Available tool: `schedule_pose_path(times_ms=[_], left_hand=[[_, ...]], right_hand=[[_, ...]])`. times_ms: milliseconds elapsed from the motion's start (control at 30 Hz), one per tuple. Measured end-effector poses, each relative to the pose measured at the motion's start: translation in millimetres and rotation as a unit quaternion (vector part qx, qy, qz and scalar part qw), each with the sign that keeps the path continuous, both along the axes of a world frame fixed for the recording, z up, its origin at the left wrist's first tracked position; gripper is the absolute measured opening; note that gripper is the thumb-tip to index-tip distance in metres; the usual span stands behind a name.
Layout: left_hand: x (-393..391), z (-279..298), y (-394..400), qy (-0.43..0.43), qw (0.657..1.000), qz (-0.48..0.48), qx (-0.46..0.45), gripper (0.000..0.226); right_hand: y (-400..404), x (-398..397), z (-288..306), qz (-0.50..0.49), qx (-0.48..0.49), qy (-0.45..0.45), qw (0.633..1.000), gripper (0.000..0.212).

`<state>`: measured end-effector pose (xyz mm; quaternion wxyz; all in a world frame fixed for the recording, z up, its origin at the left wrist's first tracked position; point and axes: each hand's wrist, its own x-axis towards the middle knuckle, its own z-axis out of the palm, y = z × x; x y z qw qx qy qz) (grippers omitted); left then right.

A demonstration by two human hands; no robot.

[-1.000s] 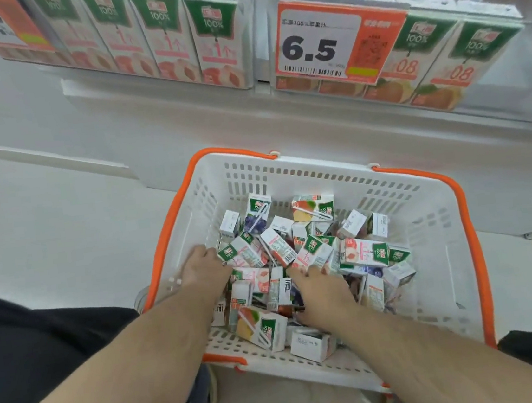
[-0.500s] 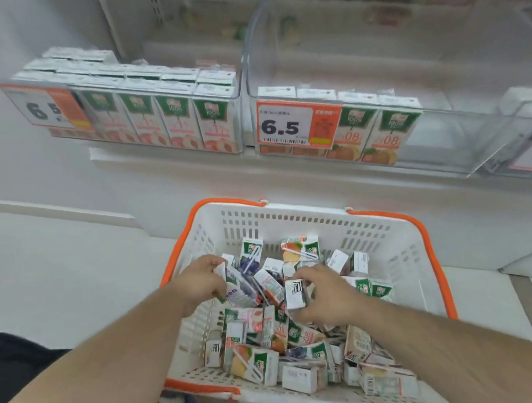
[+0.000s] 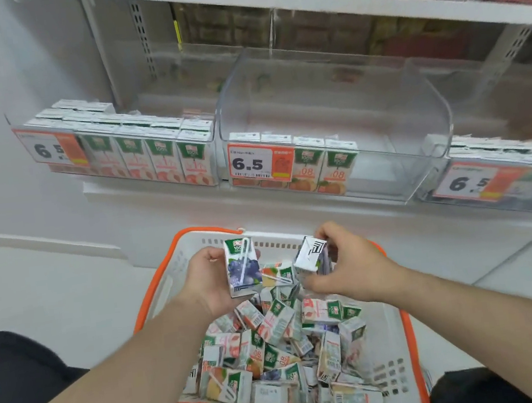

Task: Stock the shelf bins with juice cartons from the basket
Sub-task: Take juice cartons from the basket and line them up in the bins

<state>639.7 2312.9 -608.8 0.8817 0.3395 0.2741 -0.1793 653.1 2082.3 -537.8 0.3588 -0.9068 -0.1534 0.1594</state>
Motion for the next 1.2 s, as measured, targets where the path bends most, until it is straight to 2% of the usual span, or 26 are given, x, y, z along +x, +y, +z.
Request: schedule_pose_path(times_ms=[100, 167, 233, 300, 333, 433, 500, 567, 633, 700, 833, 967, 1033, 1133, 1200], left_hand=[[4, 8, -16, 0.007, 1.000, 0.009, -0.009, 0.043], [9, 15, -26, -0.005, 1.000, -0.025, 0.015, 0.049], [13, 25, -35, -0.004, 0.994, -0.083, 0.076, 0.041], [16, 37, -43, -0.030, 0.983, -0.123, 0.136, 0.026], [19, 41, -45, -0.057, 0.974, -0.137, 0.170, 0.020], [25, 49, -51, -0.155, 0.917, -0.153, 0.335, 0.007], [26, 54, -59, -0.203, 0.866, -0.156, 0.429, 0.014], [23, 63, -71, -0.247, 0.813, -0.168, 0.499, 0.019], [17, 71, -84, -0.294, 0.765, -0.192, 0.540, 0.029], [13, 78, -96, -0.326, 0.734, -0.195, 0.563, 0.042], [17, 87, -113, -0.353, 0.672, -0.163, 0.630, 0.075], [24, 94, -125, -0.355, 0.629, -0.172, 0.670, 0.071], [26, 98, -133, -0.358, 0.603, -0.162, 0.694, 0.072], [28, 103, -144, -0.368, 0.594, -0.149, 0.699, 0.076], [32, 107, -150, -0.382, 0.586, -0.160, 0.696, 0.081]], right_hand=[[-6, 2, 10, -0.043, 0.070, 0.039, 0.996, 0.046], [-6, 5, 16, -0.093, 0.160, 0.073, 0.980, 0.040], [-6, 8, 24, -0.150, 0.248, 0.135, 0.948, 0.028], [-6, 9, 33, -0.195, 0.283, 0.210, 0.915, 0.019], [-8, 10, 35, -0.221, 0.294, 0.252, 0.895, 0.021], [-16, 13, 40, -0.301, 0.378, 0.365, 0.796, 0.032], [-20, 15, 41, -0.339, 0.454, 0.382, 0.730, 0.033], [-24, 17, 42, -0.366, 0.509, 0.377, 0.682, 0.034], [-27, 16, 43, -0.380, 0.538, 0.376, 0.652, 0.037], [-30, 16, 43, -0.378, 0.544, 0.376, 0.648, 0.043], [-39, 17, 47, -0.365, 0.524, 0.361, 0.680, 0.050], [-55, 18, 58, -0.365, 0.450, 0.352, 0.735, 0.051], [-58, 16, 60, -0.367, 0.434, 0.348, 0.746, 0.052], [-64, 14, 64, -0.367, 0.433, 0.349, 0.746, 0.052], [-70, 15, 65, -0.337, 0.407, 0.365, 0.767, 0.051]])
